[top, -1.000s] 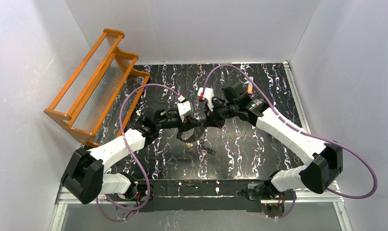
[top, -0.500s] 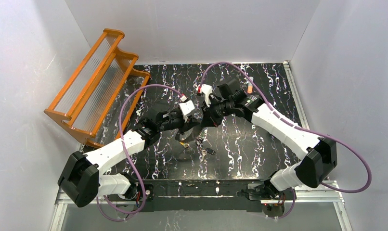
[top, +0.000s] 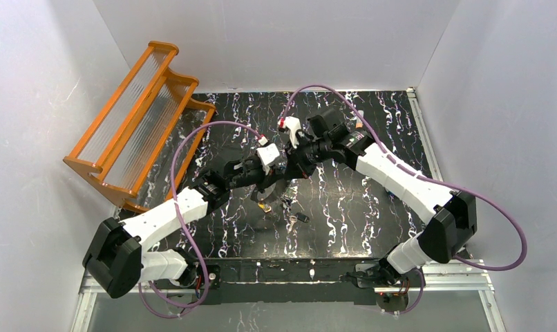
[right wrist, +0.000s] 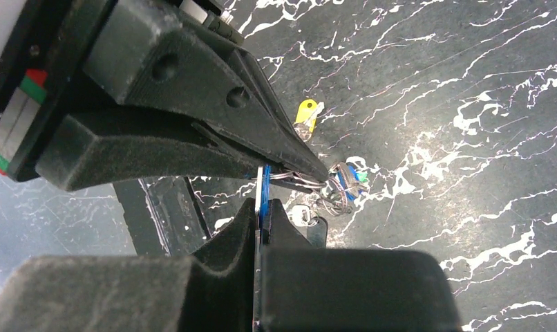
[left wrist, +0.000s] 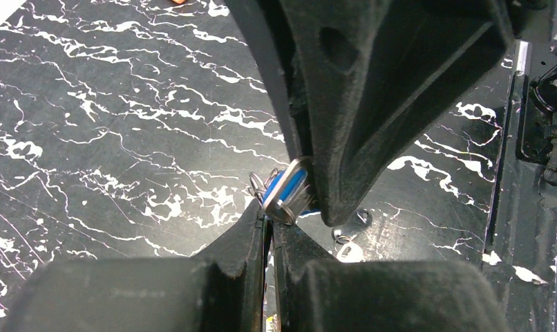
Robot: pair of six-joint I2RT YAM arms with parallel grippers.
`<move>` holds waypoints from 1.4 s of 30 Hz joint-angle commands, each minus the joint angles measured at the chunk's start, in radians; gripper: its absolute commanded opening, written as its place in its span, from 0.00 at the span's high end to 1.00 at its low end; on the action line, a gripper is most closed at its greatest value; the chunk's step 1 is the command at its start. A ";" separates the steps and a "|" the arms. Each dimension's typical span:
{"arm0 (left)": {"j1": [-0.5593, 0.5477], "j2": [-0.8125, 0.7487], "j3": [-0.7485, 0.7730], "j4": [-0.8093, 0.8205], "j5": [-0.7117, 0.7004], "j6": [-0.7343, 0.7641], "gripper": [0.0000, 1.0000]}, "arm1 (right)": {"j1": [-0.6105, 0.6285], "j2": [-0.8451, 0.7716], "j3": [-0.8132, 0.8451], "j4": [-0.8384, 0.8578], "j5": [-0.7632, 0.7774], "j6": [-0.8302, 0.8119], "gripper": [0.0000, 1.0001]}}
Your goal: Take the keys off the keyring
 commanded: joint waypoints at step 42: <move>-0.018 -0.167 -0.203 0.240 0.079 0.008 0.48 | -0.090 -0.072 0.002 -0.054 -0.157 -0.209 0.99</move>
